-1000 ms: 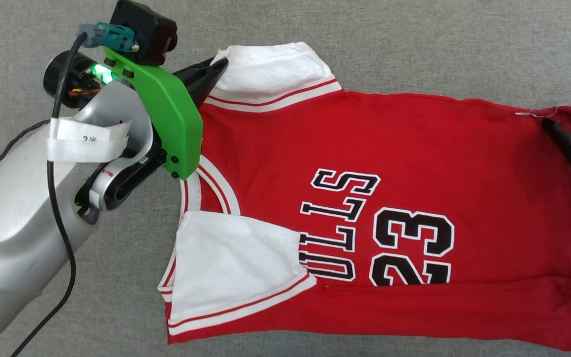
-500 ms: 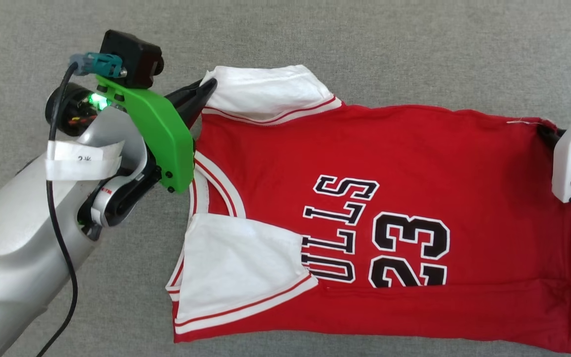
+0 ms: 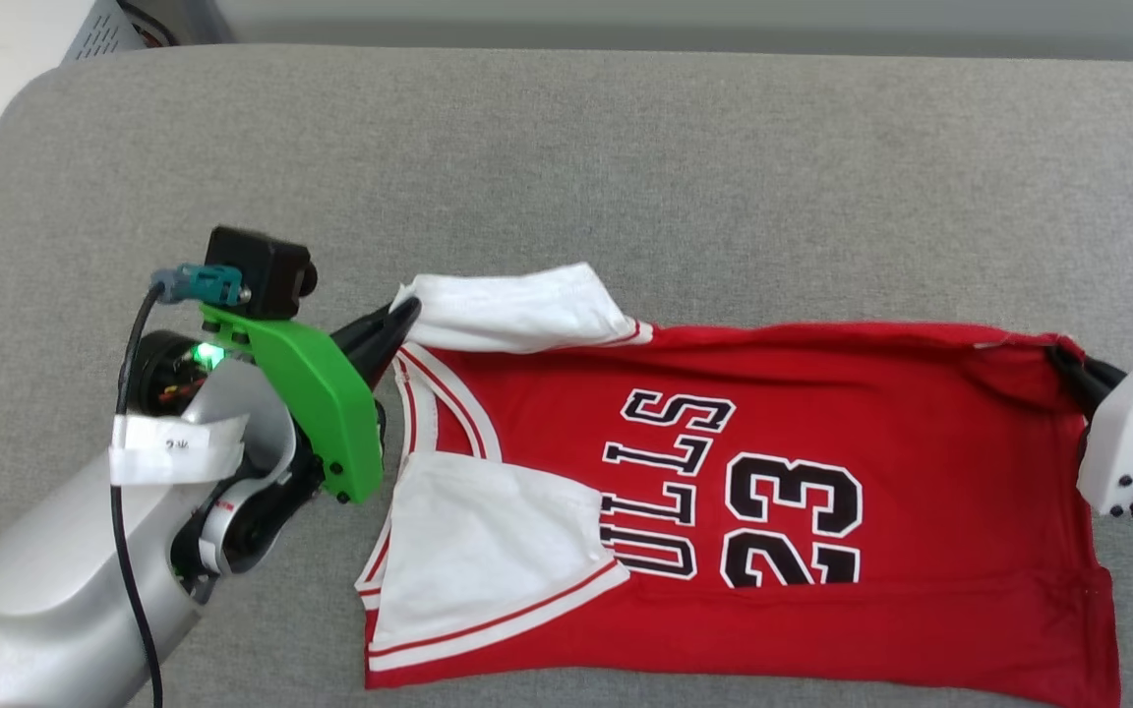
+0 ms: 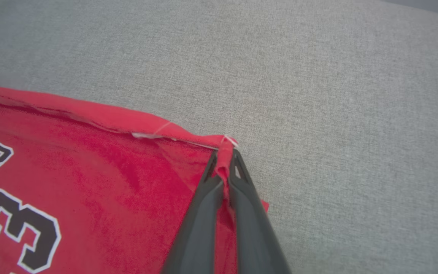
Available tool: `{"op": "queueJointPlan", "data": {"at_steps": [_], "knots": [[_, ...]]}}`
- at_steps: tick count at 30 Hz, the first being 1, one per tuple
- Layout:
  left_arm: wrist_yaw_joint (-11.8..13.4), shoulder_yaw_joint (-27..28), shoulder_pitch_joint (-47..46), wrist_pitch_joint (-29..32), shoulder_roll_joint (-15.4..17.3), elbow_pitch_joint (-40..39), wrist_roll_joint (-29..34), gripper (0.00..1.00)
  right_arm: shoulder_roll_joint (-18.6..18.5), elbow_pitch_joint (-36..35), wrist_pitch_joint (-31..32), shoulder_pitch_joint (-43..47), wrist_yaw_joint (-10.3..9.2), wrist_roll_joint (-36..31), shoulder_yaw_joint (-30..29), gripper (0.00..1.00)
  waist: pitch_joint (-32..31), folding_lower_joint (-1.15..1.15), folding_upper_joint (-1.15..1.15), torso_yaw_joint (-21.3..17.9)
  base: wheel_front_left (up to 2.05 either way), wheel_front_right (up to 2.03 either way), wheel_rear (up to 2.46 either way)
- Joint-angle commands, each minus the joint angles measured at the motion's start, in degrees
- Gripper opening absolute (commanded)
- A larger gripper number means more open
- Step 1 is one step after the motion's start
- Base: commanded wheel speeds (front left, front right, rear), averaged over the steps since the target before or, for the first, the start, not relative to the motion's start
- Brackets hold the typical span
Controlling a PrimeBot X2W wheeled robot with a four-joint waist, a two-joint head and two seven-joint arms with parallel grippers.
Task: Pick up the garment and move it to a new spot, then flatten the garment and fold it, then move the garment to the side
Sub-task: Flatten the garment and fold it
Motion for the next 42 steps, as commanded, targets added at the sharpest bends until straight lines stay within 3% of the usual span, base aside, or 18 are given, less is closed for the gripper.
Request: {"op": "queueJointPlan", "data": {"at_steps": [1, 8, 18, 32, 33, 34, 35, 36, 42], "knots": [[0.5, 0.0, 1.9, -0.7, 0.6, -0.6, -0.9, 0.00, 0.0, -0.5, -1.1, 1.9, 0.02, 0.8, -0.1, 0.00, -3.1, 0.00, 0.00, 0.8, 0.00, 0.00, 0.00], [2.7, -0.7, 9.8, -1.9, 3.0, -4.6, -3.2, 0.00, -0.8, -3.8, -4.1, 10.1, 0.02, 4.4, -0.4, 0.00, -5.8, 0.00, 0.00, 1.5, 0.00, 0.00, 0.00], [5.3, -3.2, 19.1, -3.3, 3.5, -7.5, -5.2, 0.00, -3.5, -8.0, -1.4, 19.2, 0.02, 8.6, 0.4, 0.00, -7.0, 0.00, 0.00, 1.5, 0.00, 0.00, 0.00], [3.1, -7.0, 19.9, -2.4, 0.1, 1.3, -4.1, 0.00, -8.2, -10.0, 2.6, 21.6, 0.02, 10.0, 4.6, 0.00, -6.3, 0.00, 0.00, 1.3, 0.00, 0.00, 0.00], [3.0, -7.4, 19.8, -2.4, -0.2, 2.0, -3.8, 0.04, -8.3, -9.8, 2.5, 21.6, 0.02, 10.0, 5.1, 0.00, -6.3, 0.00, 0.00, 1.3, 0.00, 0.00, 0.00], [3.0, -7.8, 19.7, -2.4, -0.6, 2.7, -3.3, 1.00, -8.1, -9.2, 2.3, 21.6, 0.02, 10.3, 5.1, 0.07, -6.3, 0.00, 0.00, 1.3, 0.00, 0.00, 0.00], [3.1, -8.0, 19.6, -2.4, -0.9, 3.3, -3.0, 1.00, -7.8, -8.6, 2.3, 21.6, 0.02, 10.6, 5.1, 0.67, -6.4, 0.00, 0.00, 1.3, 0.00, 0.00, 0.00], [3.2, -8.3, 19.5, -2.5, -1.2, 3.9, -2.7, 1.00, -7.5, -8.0, 2.8, 21.8, 0.02, 11.1, 5.2, 1.00, -6.5, 0.00, 0.00, 1.3, 0.00, 0.00, 0.00], [2.7, -8.4, 19.9, -3.9, -2.8, 6.3, -2.7, 1.00, -7.5, -8.0, 3.1, 22.4, 0.02, 12.3, 6.2, 1.00, -8.6, 0.00, 0.00, 1.1, 0.00, 0.00, 0.00]]}}
